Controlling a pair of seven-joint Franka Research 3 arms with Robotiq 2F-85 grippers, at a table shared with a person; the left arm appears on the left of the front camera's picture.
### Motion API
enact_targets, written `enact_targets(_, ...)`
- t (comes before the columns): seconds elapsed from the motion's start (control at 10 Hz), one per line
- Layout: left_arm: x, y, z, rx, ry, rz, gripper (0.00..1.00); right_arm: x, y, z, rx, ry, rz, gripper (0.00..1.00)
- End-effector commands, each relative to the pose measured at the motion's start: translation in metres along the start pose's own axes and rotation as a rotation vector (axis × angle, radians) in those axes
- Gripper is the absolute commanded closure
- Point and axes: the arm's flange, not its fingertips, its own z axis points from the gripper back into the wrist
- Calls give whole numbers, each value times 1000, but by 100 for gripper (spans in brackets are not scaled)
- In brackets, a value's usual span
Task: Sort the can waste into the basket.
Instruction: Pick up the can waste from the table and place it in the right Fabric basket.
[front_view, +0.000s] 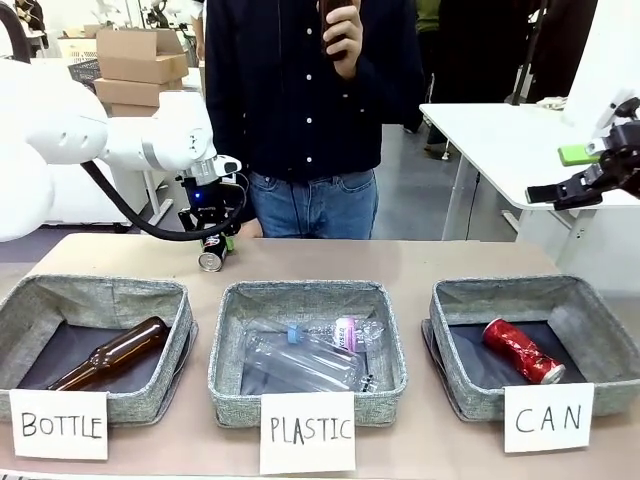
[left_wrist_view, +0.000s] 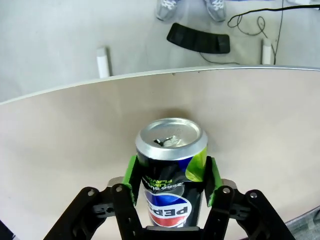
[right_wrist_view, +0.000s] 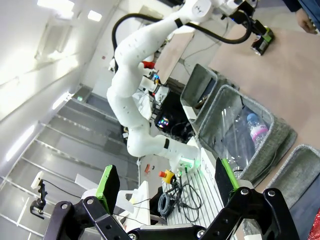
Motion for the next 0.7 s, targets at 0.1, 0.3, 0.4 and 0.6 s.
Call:
enact_targets(0.1, 5, 4, 4, 11, 11, 26, 59, 3, 4, 2, 3, 12, -16, 0)
enact_targets(0.3, 5, 7, 7, 2, 19, 29, 72, 3, 4, 2, 3, 12, -16, 0)
enact_targets(0.4, 5, 6, 7, 0, 30, 32, 72, 3, 4, 2, 3, 12, -16, 0)
enact_targets(0.6, 4, 7, 9, -4, 27, 33, 72, 3, 4, 2, 3, 12, -16, 0)
